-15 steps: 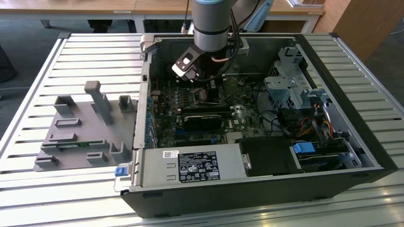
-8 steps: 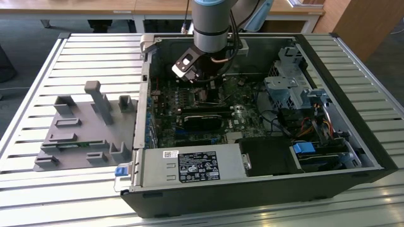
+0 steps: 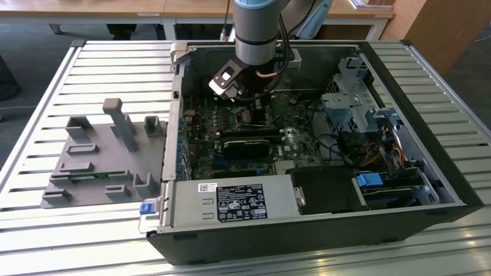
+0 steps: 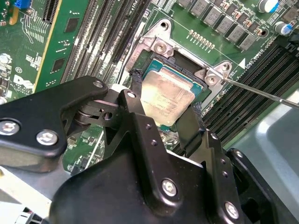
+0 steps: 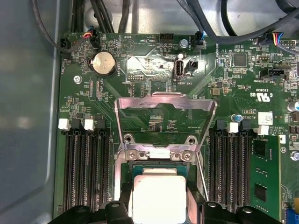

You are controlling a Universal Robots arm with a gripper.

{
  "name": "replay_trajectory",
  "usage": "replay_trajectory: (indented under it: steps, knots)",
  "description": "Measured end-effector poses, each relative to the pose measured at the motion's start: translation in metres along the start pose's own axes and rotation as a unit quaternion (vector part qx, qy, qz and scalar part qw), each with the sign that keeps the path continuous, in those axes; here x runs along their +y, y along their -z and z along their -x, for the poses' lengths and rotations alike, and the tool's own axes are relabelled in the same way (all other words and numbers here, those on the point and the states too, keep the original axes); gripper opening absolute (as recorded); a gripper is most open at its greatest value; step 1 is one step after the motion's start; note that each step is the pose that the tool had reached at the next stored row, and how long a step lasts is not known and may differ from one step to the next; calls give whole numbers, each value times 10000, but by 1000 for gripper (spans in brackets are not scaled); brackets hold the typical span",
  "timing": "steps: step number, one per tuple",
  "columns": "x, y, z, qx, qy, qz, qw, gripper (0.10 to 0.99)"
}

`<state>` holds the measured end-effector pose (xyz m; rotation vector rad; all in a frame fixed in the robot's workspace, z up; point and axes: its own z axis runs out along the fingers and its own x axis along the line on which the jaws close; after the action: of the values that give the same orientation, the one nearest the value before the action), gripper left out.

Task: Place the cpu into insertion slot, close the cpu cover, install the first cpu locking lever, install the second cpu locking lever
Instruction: 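Place the cpu into insertion slot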

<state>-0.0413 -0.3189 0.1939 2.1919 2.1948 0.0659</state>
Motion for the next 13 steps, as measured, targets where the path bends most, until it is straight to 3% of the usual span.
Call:
replay_trajectory:
  steps: [10, 11, 13]
  knots:
    - [0, -2, 0, 1, 0, 0, 10000, 553]
    - [0, -2, 0, 1, 0, 1, 10000, 616]
    - [0, -2, 0, 1, 0, 0, 10000, 616]
